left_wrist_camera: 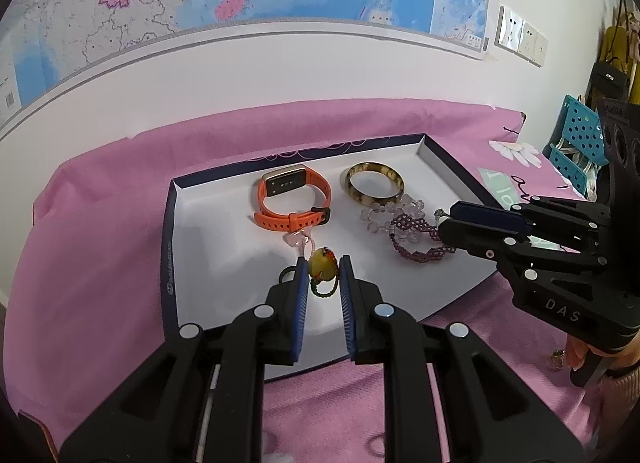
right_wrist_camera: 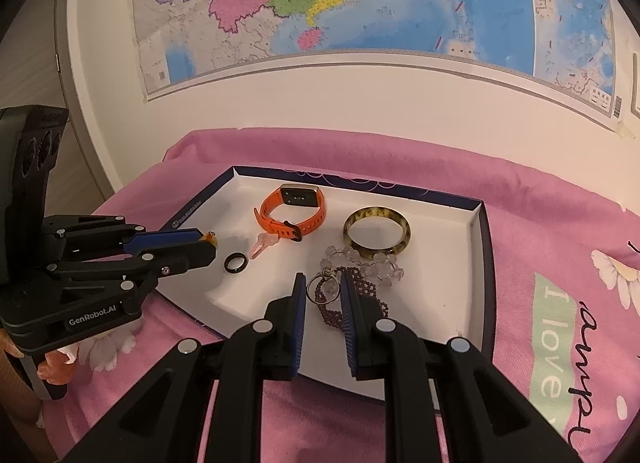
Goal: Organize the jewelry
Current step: 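Carry the duck pendant with the left tool into the tray while the right tool carries the silver ring there, then open the left tool to drop the pendant while the right tool releases the silver ring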
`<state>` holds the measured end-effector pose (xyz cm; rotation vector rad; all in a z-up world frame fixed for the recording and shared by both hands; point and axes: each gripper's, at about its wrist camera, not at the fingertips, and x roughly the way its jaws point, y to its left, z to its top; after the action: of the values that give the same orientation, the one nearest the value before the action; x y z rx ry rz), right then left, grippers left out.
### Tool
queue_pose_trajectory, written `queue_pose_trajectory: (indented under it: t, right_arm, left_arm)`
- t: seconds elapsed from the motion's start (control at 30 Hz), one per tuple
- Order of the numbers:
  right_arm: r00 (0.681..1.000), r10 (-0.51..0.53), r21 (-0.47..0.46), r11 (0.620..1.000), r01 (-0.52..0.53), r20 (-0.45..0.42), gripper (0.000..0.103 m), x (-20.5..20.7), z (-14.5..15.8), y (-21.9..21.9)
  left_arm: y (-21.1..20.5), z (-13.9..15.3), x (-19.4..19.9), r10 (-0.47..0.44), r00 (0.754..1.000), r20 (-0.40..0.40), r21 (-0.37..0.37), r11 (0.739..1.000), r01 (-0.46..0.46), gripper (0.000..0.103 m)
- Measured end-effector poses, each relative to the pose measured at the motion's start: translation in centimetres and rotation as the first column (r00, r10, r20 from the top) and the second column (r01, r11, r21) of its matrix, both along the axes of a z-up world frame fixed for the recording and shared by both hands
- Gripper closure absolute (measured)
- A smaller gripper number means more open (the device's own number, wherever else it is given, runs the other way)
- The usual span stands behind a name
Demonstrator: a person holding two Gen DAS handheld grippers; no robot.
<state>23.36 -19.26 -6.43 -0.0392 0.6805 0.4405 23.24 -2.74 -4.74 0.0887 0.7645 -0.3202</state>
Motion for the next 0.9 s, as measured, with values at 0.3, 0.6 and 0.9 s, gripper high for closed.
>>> queue_pose_trajectory:
  t: [0.3,0.6,0.9]
  right_arm:
    - [1.0,-0.008,-0.011,1.0,0.008,-0.013,0.087,0.8,-0.4,0.3]
    - [0.999,-0.023,-0.008,1.0,0.023,-0.043,0.087,1.7,-1.2,0.2]
    - [0.998,-0.036,-0.014,0.999,0.035,-0.056,0.087,2.2,-1.7,0.3]
  left_arm:
    - [0.0,-0.4,0.7,0.017,1.0,-0.011,0.008,1.0,-0.016,0.087]
    - [-0.2,-1.0,1.3,0.031,0.999,-0.023,0.021,0.999,-0.03,0.087]
    - [-0.3,-1.7,2.0,0.043,0.998,-0.034,0.035,0.999,-0.041,0.087]
